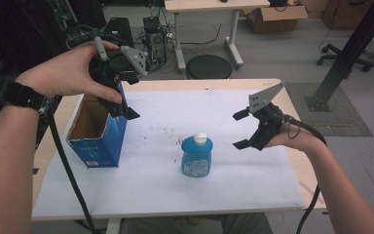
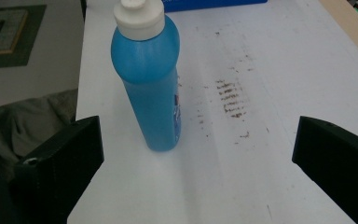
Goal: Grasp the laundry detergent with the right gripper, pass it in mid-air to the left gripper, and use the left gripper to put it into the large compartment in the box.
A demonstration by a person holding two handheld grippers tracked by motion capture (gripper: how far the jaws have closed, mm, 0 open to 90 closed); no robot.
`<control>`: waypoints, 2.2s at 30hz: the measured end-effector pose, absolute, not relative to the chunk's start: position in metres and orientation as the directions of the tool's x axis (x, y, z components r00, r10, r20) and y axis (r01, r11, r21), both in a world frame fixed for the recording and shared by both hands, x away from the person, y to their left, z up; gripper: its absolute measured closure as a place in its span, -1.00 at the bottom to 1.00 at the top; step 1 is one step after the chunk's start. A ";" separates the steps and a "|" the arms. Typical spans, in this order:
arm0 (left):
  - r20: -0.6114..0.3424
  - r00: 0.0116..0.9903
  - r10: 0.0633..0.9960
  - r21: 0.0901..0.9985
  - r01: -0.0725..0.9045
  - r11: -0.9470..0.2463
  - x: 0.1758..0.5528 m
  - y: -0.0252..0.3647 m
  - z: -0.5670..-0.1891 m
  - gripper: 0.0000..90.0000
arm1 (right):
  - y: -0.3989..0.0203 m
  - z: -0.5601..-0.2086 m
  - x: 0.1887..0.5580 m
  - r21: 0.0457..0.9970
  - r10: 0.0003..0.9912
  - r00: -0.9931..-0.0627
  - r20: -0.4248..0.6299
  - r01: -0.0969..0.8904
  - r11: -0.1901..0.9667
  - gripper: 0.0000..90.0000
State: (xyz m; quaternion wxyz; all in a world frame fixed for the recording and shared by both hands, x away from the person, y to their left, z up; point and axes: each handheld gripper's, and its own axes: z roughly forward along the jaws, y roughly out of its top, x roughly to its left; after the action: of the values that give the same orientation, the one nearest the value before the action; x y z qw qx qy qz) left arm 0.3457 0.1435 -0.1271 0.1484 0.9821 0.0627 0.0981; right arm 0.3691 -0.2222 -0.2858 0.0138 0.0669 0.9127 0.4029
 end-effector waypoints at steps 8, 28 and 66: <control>0.174 0.973 0.153 0.301 0.095 -0.949 0.344 0.144 -0.127 -0.92 | -0.215 -0.307 0.364 0.781 0.115 -0.992 0.059 0.117 0.614 -0.97; 0.178 0.973 0.146 0.298 0.088 -0.951 0.341 0.142 -0.132 -0.92 | -0.184 -0.350 0.357 0.833 0.101 -0.988 0.114 0.151 0.533 -0.97; 0.168 0.972 0.161 0.301 0.105 -0.948 0.339 0.145 -0.137 -0.92 | -0.146 -0.392 0.355 0.881 0.097 -0.986 0.135 0.164 0.443 -0.75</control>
State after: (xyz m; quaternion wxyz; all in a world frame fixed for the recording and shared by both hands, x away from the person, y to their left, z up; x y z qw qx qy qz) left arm 0.3390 0.1452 -0.1366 0.1465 0.9822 0.0677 0.0959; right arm 0.3546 -0.1457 -0.3919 -0.0321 0.0770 0.8487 0.5222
